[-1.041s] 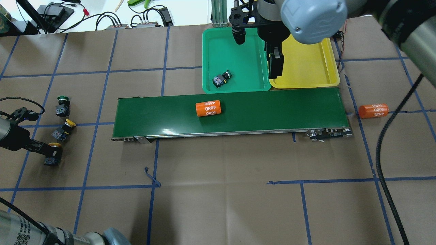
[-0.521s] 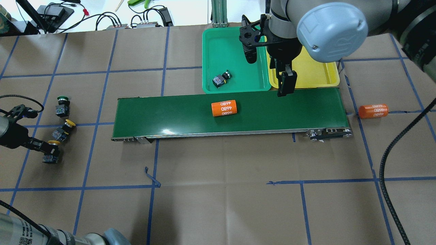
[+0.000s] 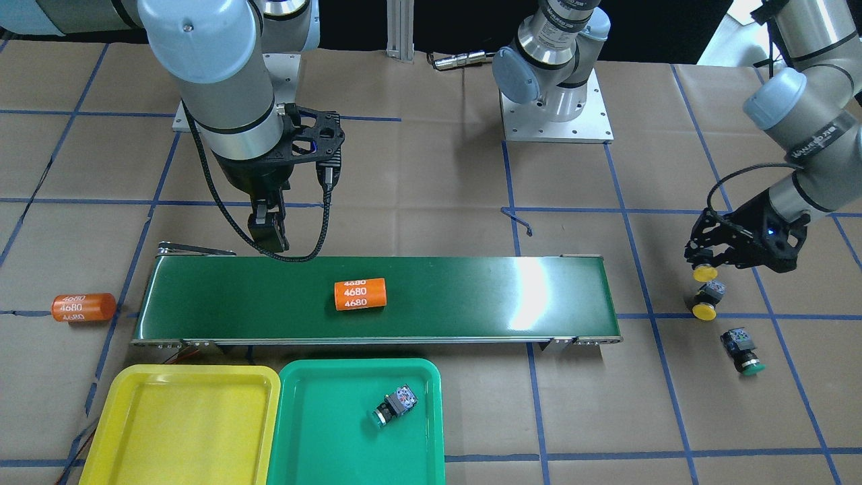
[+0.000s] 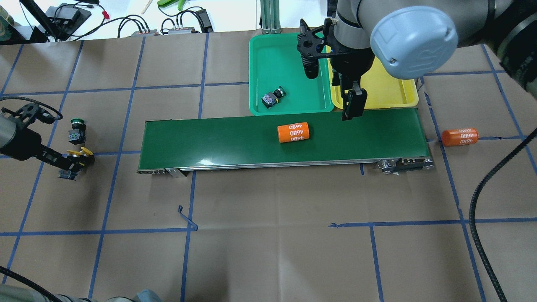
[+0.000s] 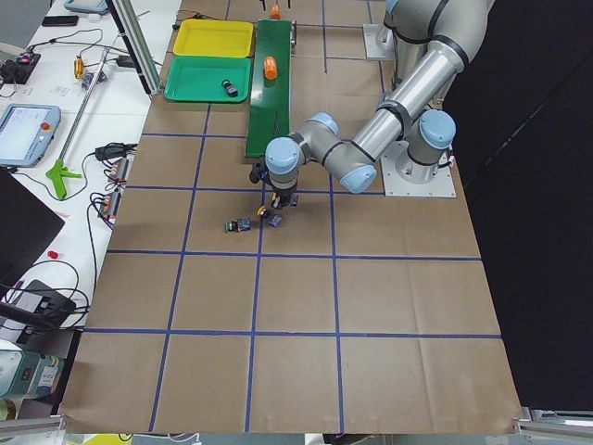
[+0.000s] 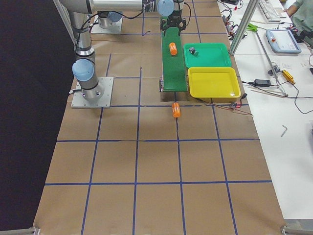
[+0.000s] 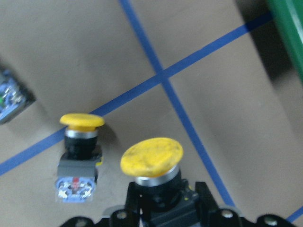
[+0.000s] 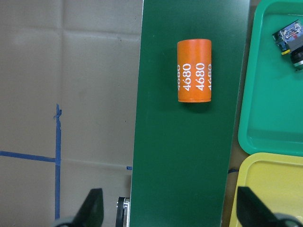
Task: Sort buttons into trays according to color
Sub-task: 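Grasp a yellow-capped button with the left gripper while the right gripper hovers over the conveyor, then place the yellow button on the conveyor with the left gripper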
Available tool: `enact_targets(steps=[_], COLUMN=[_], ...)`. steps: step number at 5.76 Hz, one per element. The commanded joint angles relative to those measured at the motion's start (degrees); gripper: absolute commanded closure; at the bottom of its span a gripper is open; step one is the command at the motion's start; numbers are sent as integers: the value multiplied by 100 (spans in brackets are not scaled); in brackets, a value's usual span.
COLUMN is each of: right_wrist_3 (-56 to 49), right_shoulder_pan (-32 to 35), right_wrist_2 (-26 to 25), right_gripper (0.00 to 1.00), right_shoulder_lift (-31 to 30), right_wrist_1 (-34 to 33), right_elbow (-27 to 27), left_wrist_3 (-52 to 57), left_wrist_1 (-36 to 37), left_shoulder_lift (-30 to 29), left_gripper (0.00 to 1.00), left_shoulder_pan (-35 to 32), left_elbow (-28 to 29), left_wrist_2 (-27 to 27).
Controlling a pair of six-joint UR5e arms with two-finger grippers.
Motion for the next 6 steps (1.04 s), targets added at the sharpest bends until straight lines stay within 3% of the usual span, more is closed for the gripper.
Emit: enact_targets(steps=[1,3,6], right_wrist_3=[292,409,392], right_shoulder_pan=[11,11,20], right_wrist_2=[2,2,11], right_gripper=[0,0,0], right_shoulder_lift=[-73,-249,-250], right_wrist_1=[-10,-621,-687], right_elbow=[65,511,531], left_wrist_3=[849,1353,2548], left_wrist_1=[-31,56,309], left_shoulder_lift=[251,86,67], left_gripper=[100,100,100], left_shoulder_pan=[-867,-2157,-3057], left_elbow=[-10,43,60], left_wrist_2=[-29,15,444])
